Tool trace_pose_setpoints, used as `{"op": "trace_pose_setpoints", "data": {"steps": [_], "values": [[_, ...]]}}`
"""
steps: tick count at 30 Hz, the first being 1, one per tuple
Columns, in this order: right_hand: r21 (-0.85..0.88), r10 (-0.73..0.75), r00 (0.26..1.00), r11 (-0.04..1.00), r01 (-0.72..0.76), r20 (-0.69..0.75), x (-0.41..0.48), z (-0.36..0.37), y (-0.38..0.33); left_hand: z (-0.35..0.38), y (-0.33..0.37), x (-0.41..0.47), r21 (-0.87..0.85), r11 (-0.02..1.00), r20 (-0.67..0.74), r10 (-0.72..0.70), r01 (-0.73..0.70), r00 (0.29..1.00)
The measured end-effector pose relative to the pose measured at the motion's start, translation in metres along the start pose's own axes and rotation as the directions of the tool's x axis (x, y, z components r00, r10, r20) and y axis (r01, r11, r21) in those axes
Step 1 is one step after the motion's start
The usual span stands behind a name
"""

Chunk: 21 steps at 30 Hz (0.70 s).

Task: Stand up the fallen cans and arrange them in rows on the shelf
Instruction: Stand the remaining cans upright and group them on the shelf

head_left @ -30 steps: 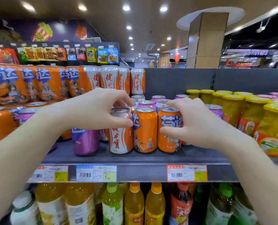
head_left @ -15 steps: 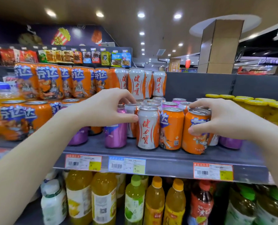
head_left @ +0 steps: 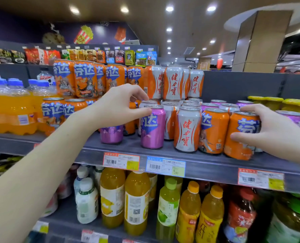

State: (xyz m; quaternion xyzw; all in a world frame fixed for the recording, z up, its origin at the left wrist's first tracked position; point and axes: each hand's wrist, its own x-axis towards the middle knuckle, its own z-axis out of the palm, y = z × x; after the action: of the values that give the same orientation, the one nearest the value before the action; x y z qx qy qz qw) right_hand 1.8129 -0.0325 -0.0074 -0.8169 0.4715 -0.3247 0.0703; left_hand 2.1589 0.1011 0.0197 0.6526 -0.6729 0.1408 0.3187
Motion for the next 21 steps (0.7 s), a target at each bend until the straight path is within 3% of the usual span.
{"op": "trace_pose_setpoints", "data": {"steps": [7, 13, 15, 18, 21], "values": [[0.012, 0.006, 0.997, 1.0, -0.005, -0.074, -0.008, 0.004, -0.015, -0.005, -0.023, -0.023, 0.194, 0.973, -0.04, -0.119, 0.124, 0.992], [-0.037, 0.034, 0.984, 0.998, -0.041, -0.175, -0.007, 0.013, -0.018, 0.002, -0.037, -0.039, 0.318, 0.88, -0.238, -0.286, 0.352, 0.928], [-0.092, 0.039, 0.978, 0.994, -0.059, -0.206, -0.007, 0.016, -0.016, 0.006, -0.037, -0.044, 0.18, 0.888, -0.231, -0.38, 0.423, 0.896], [-0.141, 0.027, 0.961, 0.988, -0.068, -0.275, -0.008, 0.019, -0.016, 0.014, -0.031, -0.049, -0.087, 0.852, -0.101, -0.523, 0.516, 0.846], [-0.08, 0.047, 0.94, 0.994, -0.078, -0.339, -0.015, 0.025, -0.019, 0.025, -0.03, -0.056, -0.18, 0.797, -0.046, -0.592, 0.577, 0.804]]}}
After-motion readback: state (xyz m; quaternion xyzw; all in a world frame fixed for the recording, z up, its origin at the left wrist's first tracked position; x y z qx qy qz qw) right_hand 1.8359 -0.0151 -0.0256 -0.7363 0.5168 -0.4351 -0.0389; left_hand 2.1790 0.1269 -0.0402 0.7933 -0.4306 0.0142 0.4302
